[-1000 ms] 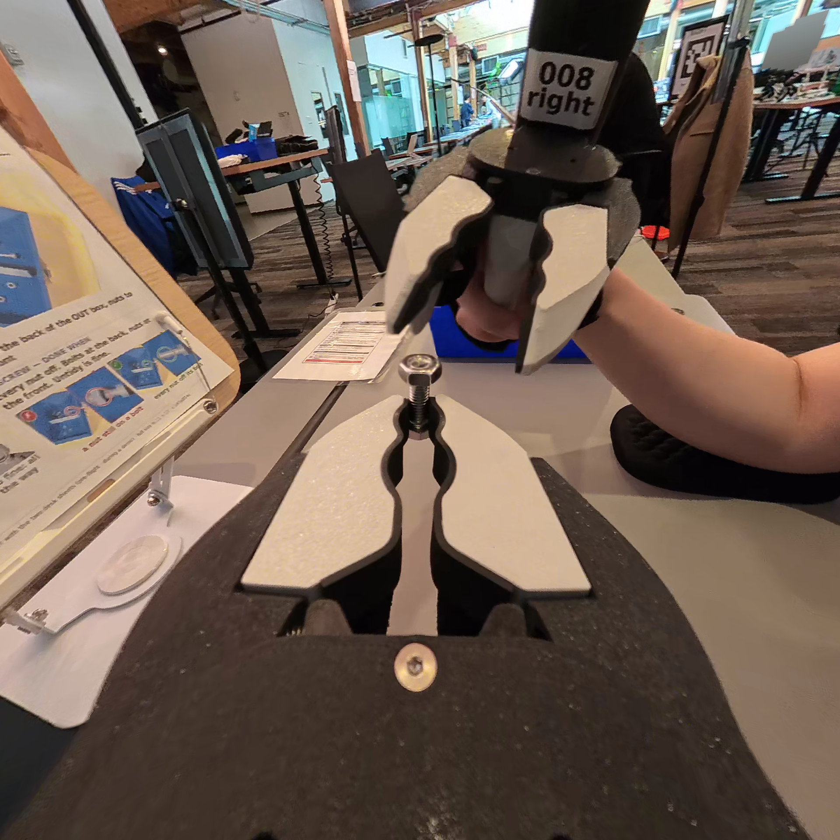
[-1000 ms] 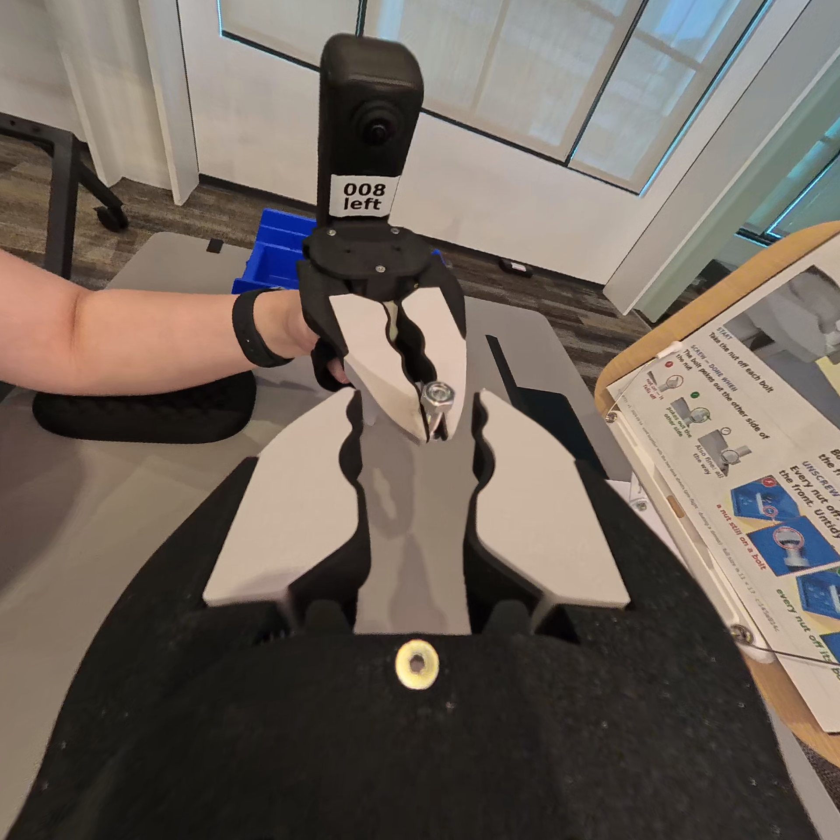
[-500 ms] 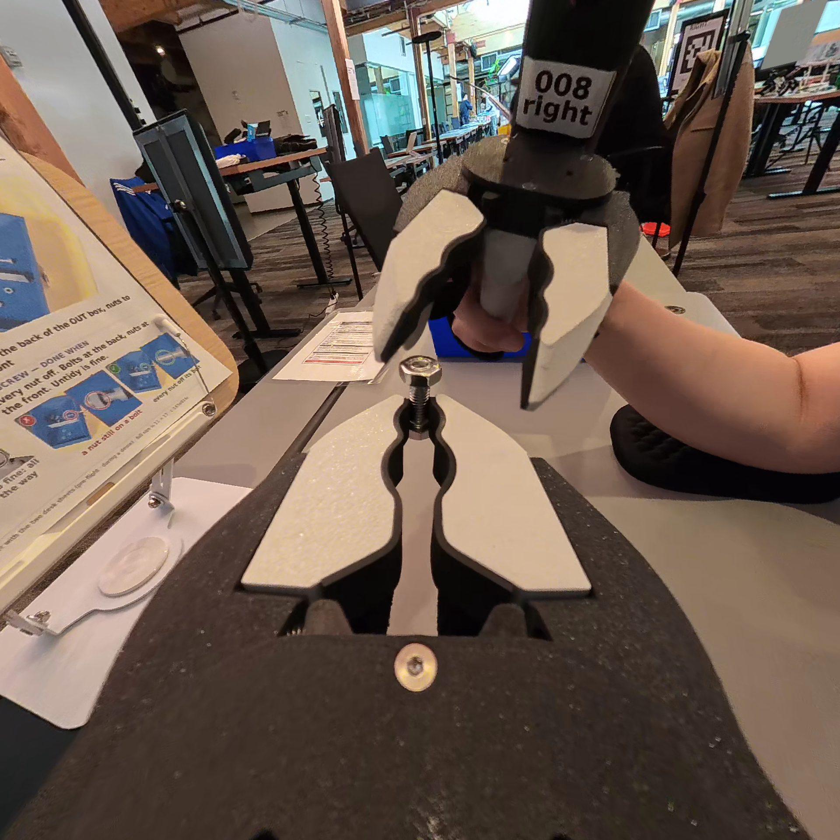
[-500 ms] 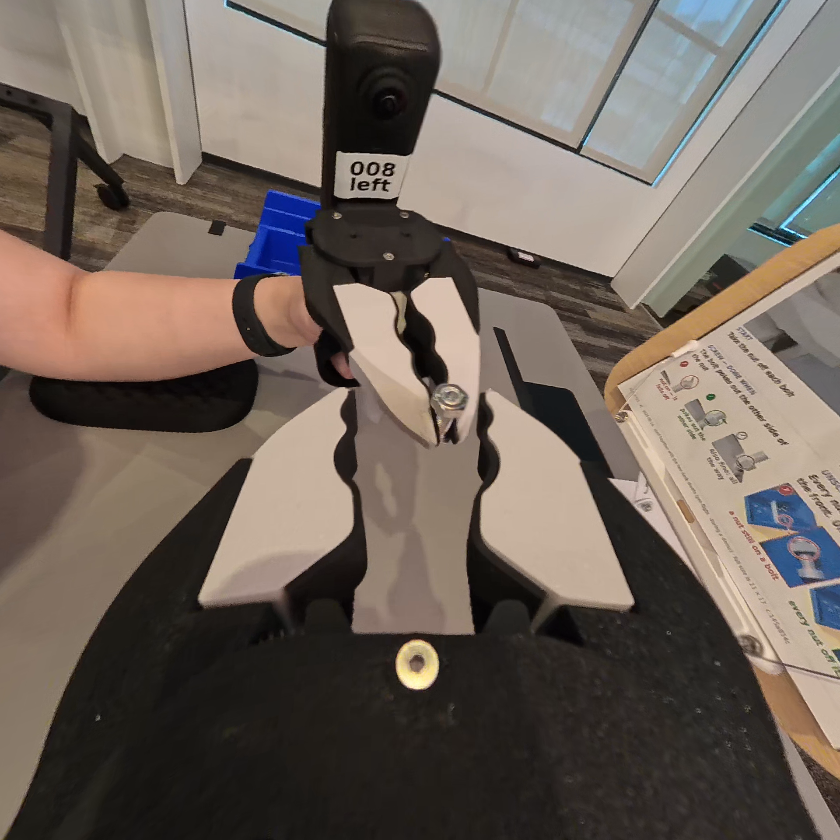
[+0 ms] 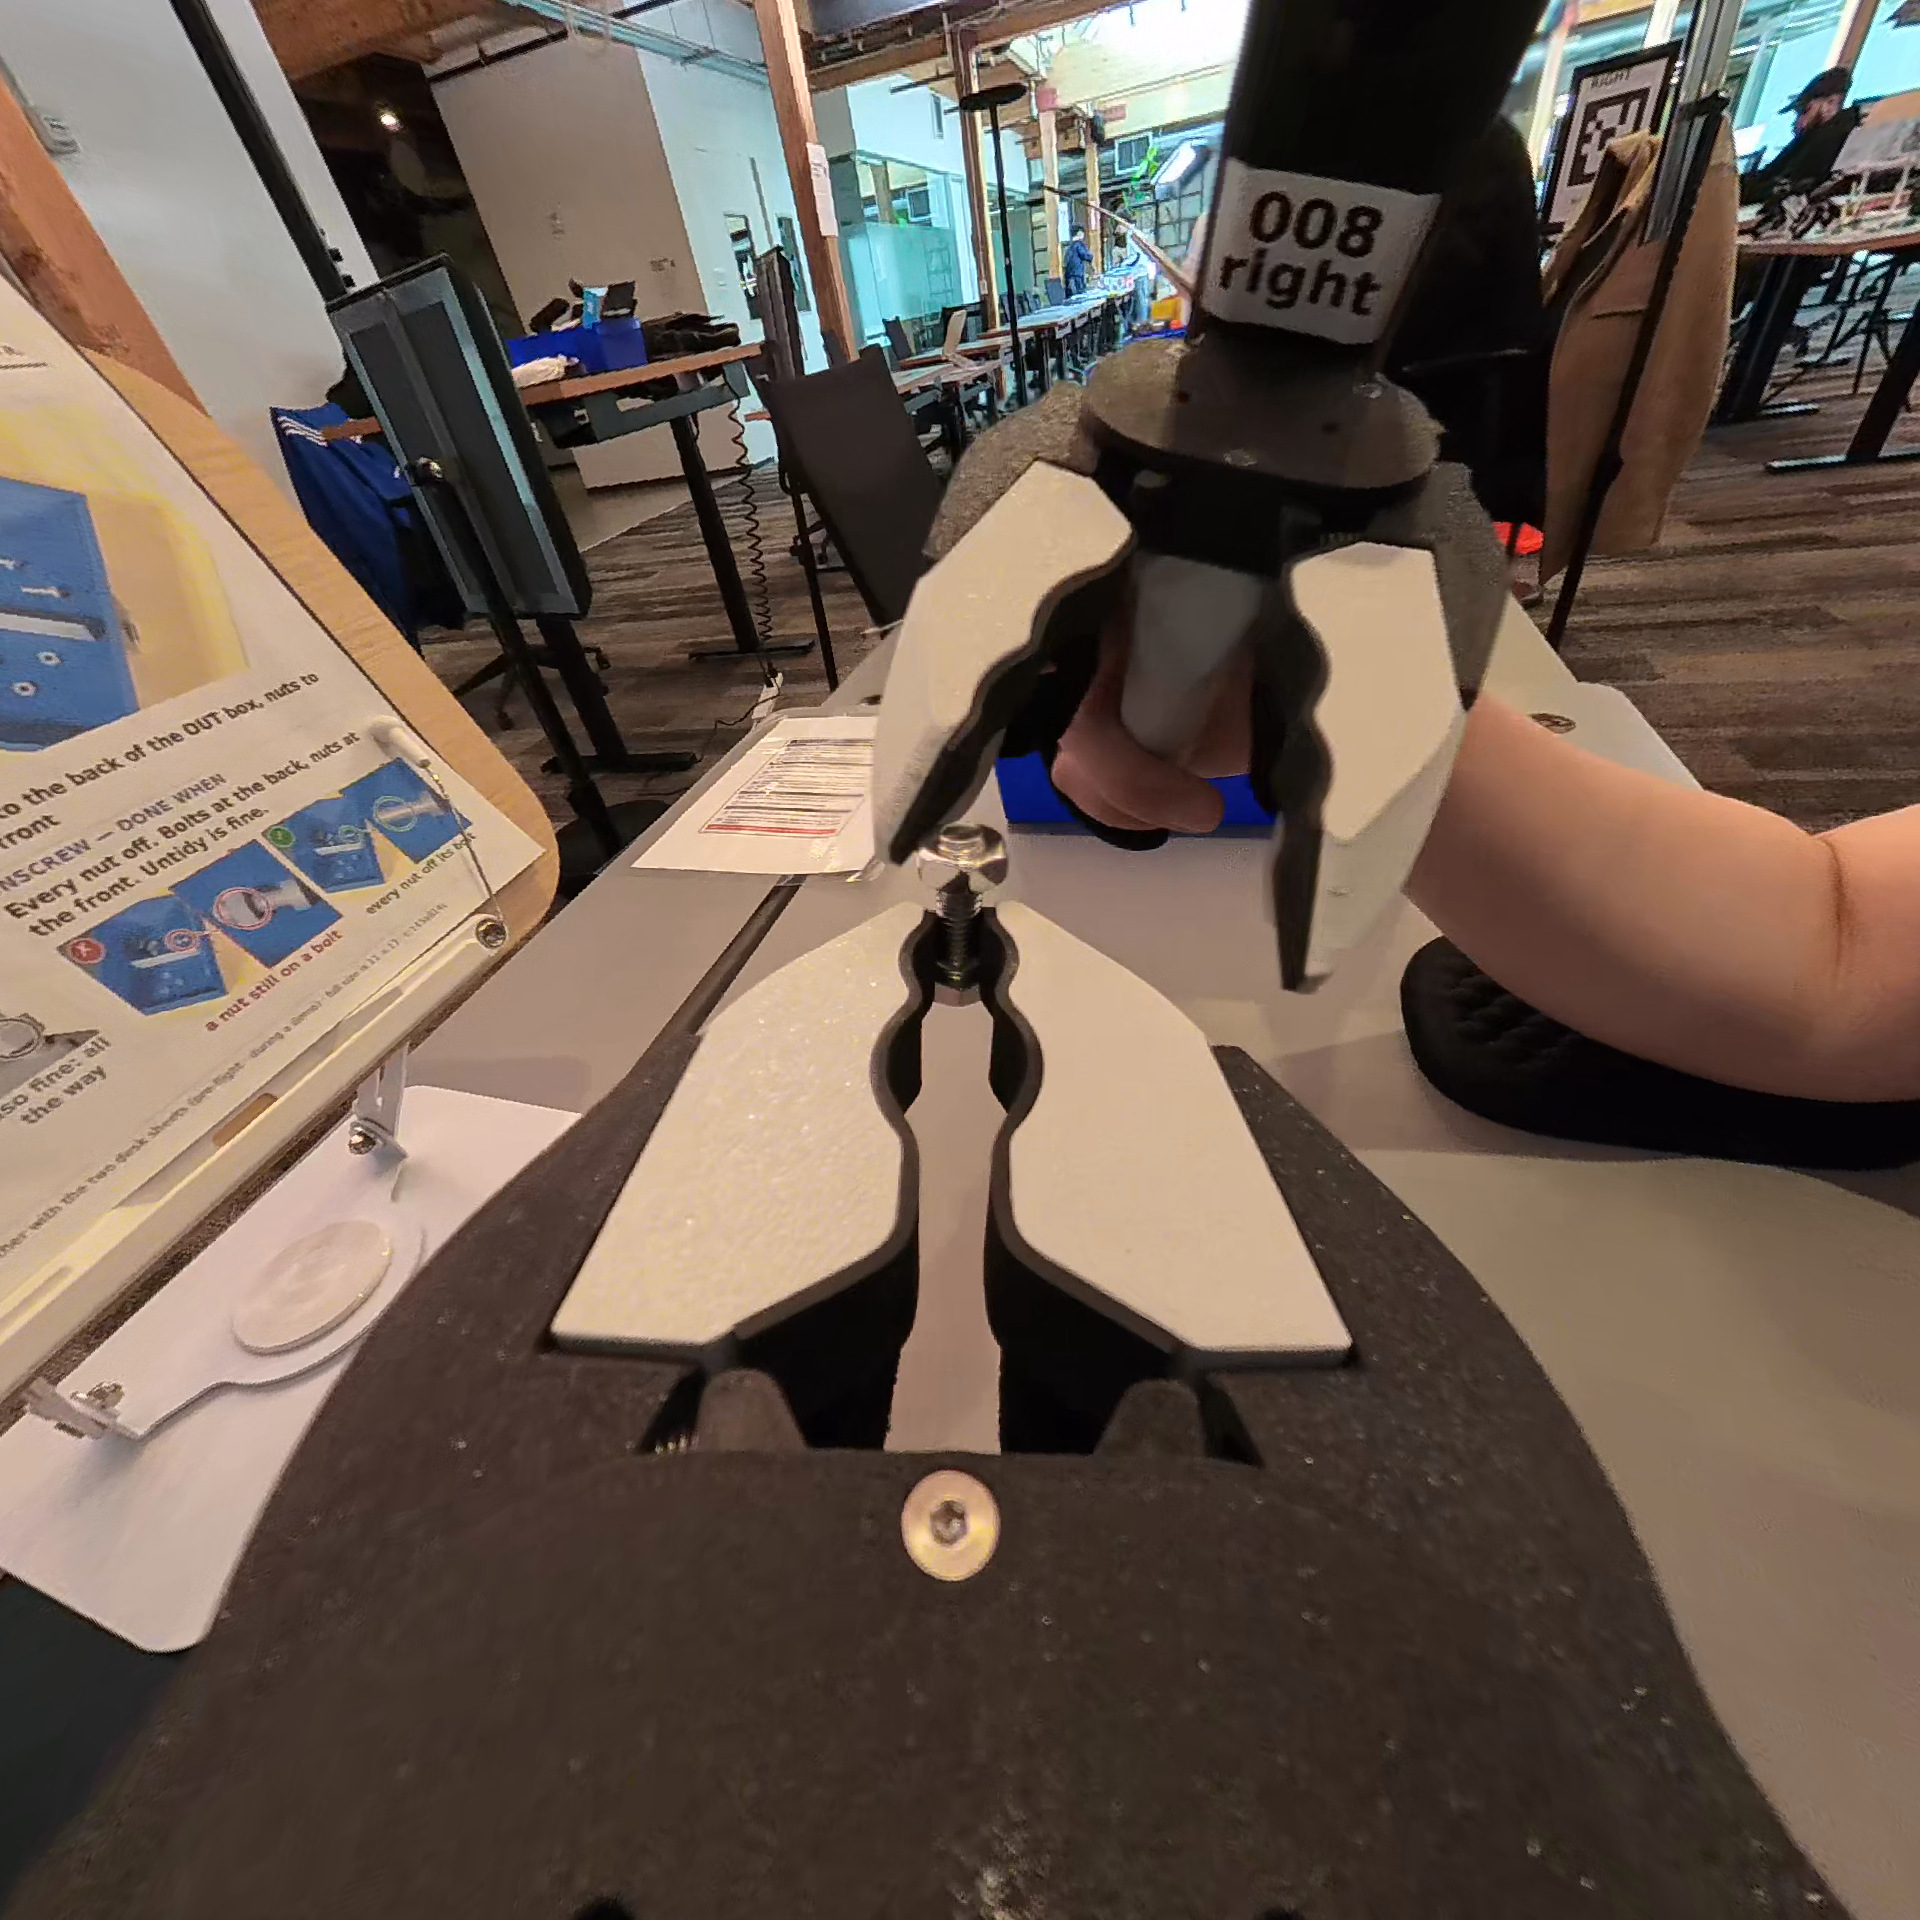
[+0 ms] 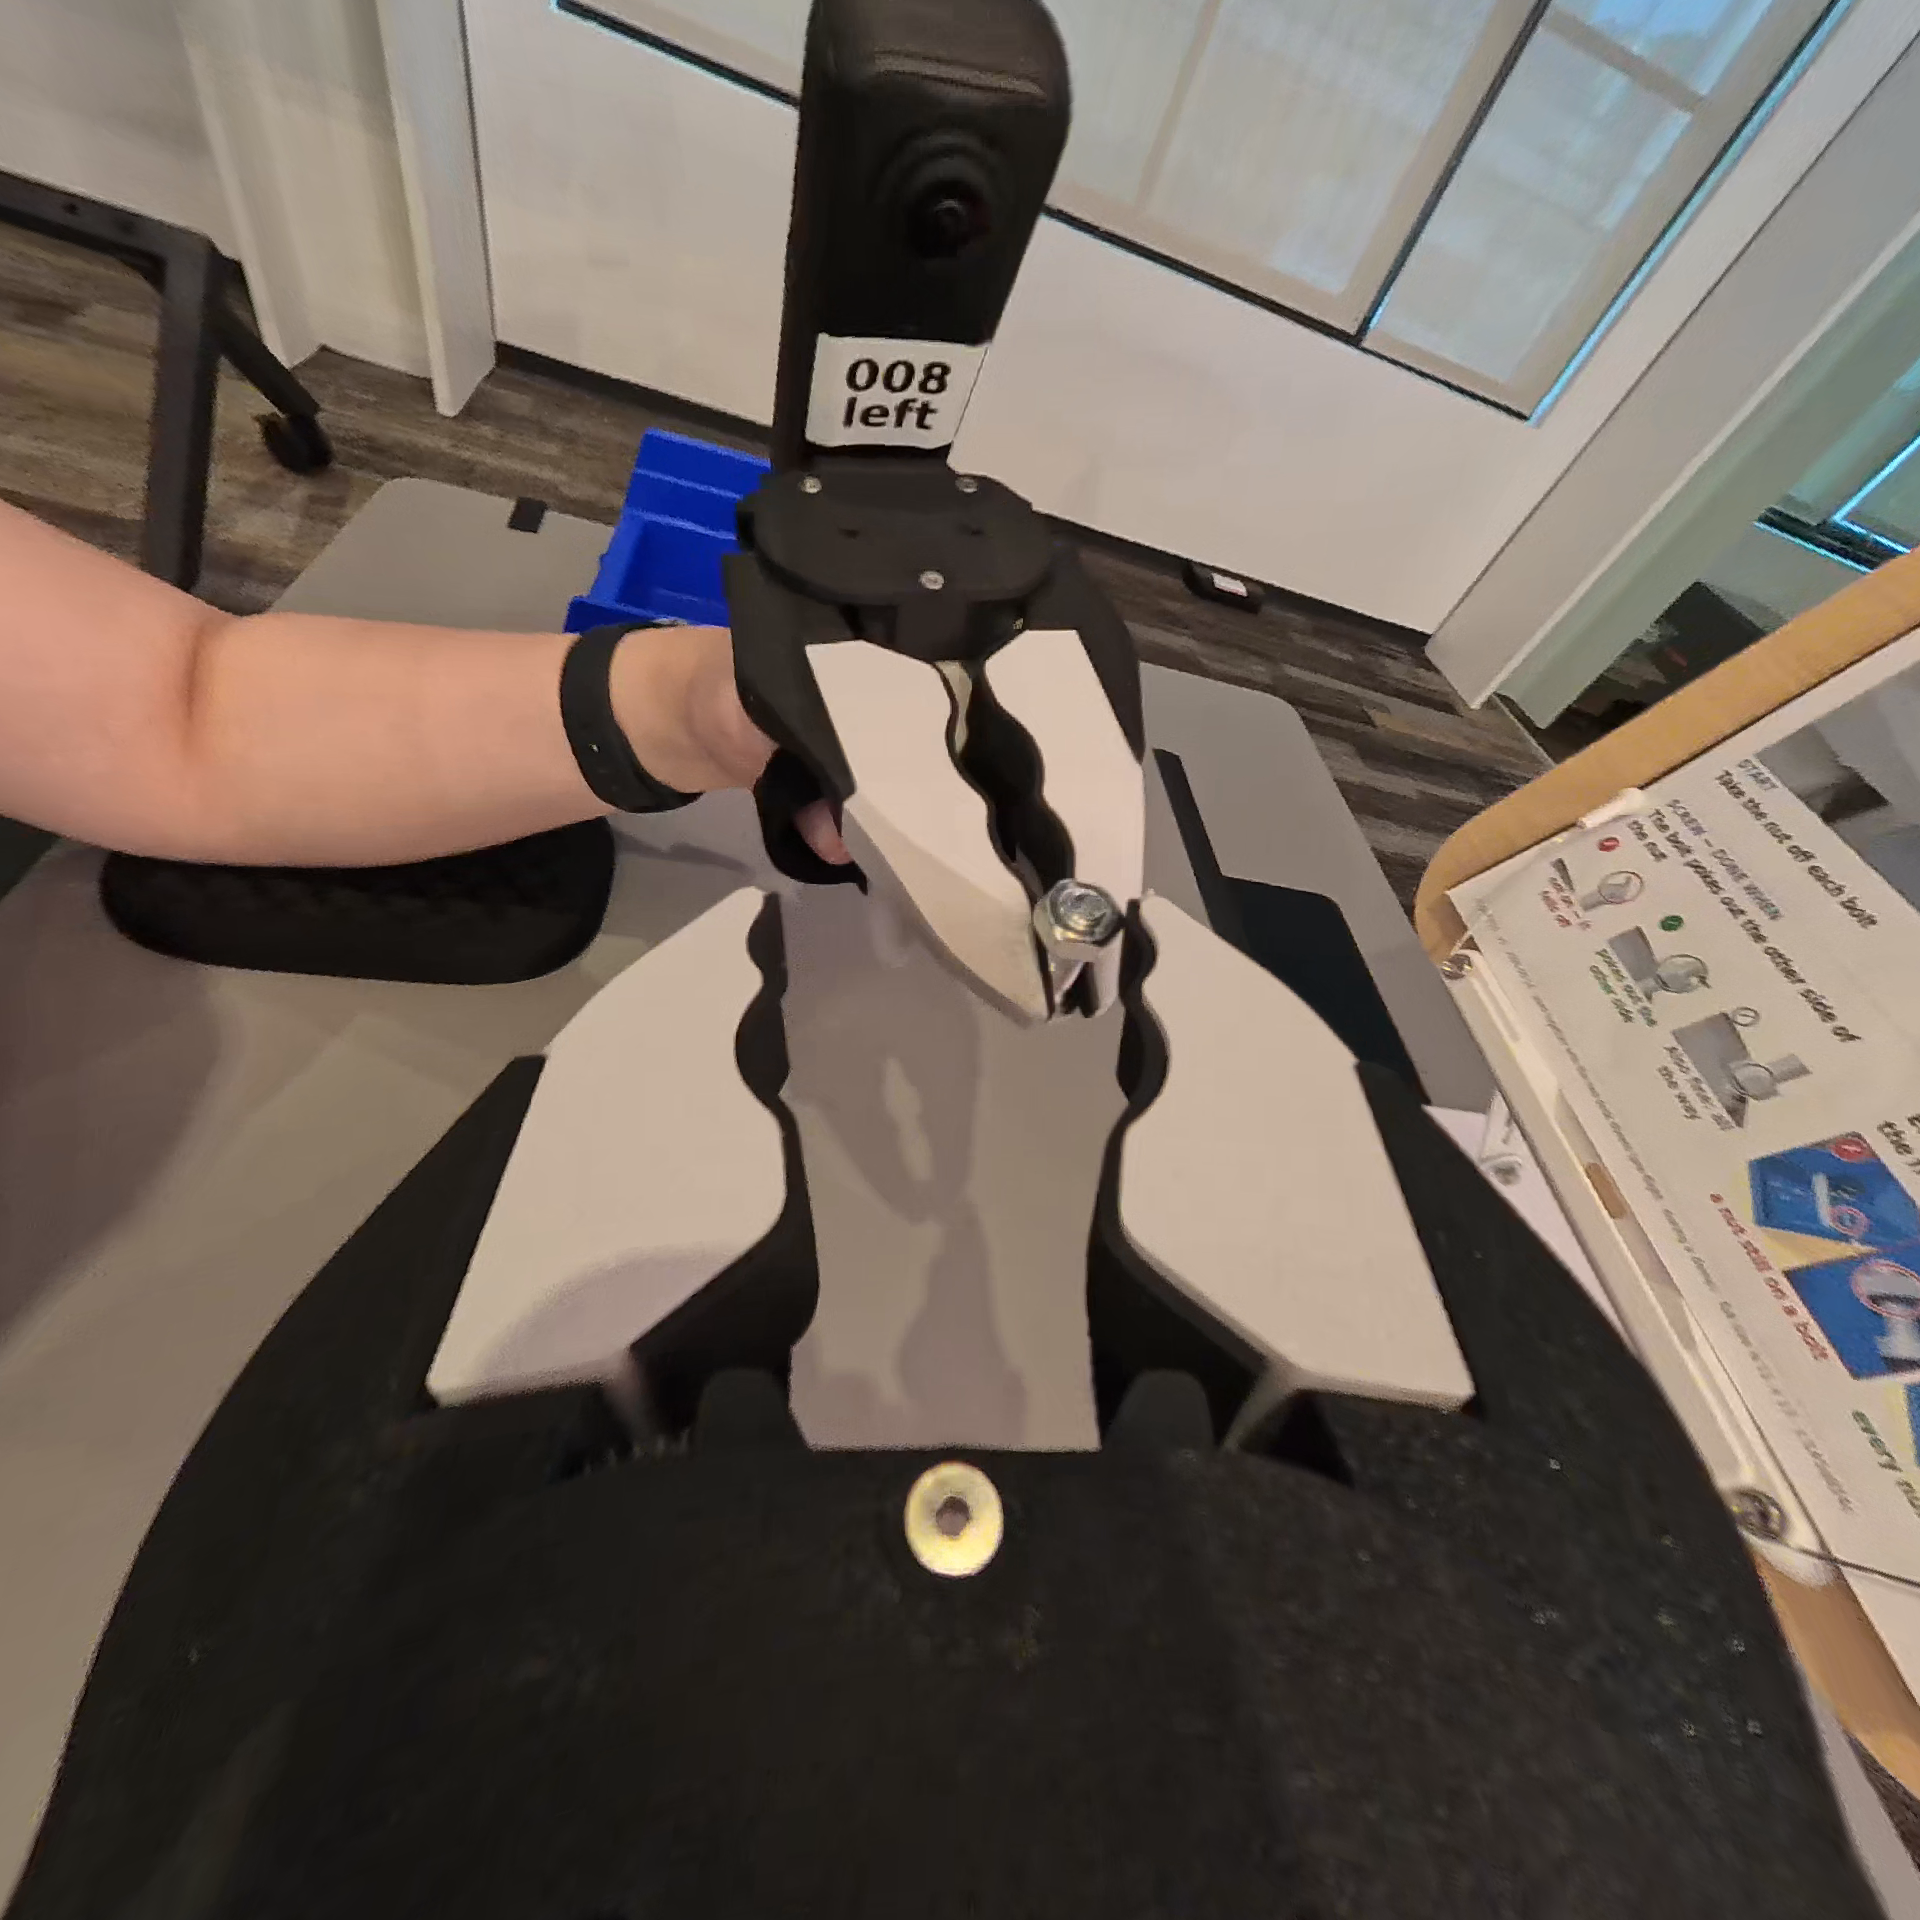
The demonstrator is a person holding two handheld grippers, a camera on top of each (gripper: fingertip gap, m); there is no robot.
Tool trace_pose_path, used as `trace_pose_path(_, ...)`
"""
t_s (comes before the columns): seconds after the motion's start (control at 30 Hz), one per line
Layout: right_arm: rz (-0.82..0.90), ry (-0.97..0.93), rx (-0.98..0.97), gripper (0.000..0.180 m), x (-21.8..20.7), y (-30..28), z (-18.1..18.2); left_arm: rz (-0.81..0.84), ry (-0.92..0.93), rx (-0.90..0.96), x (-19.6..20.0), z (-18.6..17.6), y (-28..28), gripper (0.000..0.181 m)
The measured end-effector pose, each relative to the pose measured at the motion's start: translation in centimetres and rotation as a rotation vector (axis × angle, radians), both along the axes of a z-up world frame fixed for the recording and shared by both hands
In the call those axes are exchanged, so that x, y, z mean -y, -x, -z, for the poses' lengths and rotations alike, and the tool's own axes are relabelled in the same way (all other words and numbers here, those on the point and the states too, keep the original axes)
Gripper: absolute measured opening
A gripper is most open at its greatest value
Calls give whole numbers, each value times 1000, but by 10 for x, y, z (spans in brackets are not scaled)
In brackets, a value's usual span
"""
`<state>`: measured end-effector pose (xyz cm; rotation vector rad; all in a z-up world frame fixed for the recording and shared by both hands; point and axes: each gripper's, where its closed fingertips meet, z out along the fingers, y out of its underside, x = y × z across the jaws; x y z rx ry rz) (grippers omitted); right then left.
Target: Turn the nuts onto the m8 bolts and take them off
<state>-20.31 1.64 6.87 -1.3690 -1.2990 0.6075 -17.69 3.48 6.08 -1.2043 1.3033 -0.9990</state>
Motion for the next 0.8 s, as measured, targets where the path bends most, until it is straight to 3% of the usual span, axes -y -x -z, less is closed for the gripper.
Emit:
trace_pose_path(0.07, 17, -3, 29, 57, 0, -5, 2, -31, 3, 4, -6, -1, 3, 7)
trace_pose_path(0.1, -23, 17, 41, 38, 7, -7, 3, -44, 8, 10, -9, -2, 6, 7)
trace_pose_path(0.13, -48, 36, 27, 32, 11, -8, 1, -42, 19, 17, -10, -3, 7, 7)
trace_pose_path(0.37, 21, 11, -54, 60, -5, -4, -7, 29, 20, 14, 5, -4, 0, 7)
trace_pose_path(0.5, 4, 17, -6, 62, 0, -1, -1, -9, 12, 12, -2, -4, 2, 7)
trace_pose_path(0.53, 2, 34, 13, 56, 2, -4, 1, -22, 17, 18, -4, -5, 4, 7)
trace_pose_path(0.57, -46, 55, 27, 37, 10, -6, 2, -36, 26, 30, -8, -7, 6, 7)
trace_pose_path(0.6, -64, 61, 5, 34, 14, -8, -2, -37, 37, 41, -9, -9, 8, 7)
trace_pose_path(0.8, 27, 22, -55, 57, -3, -7, -10, 7, 19, 17, 1, -6, 3, 7)
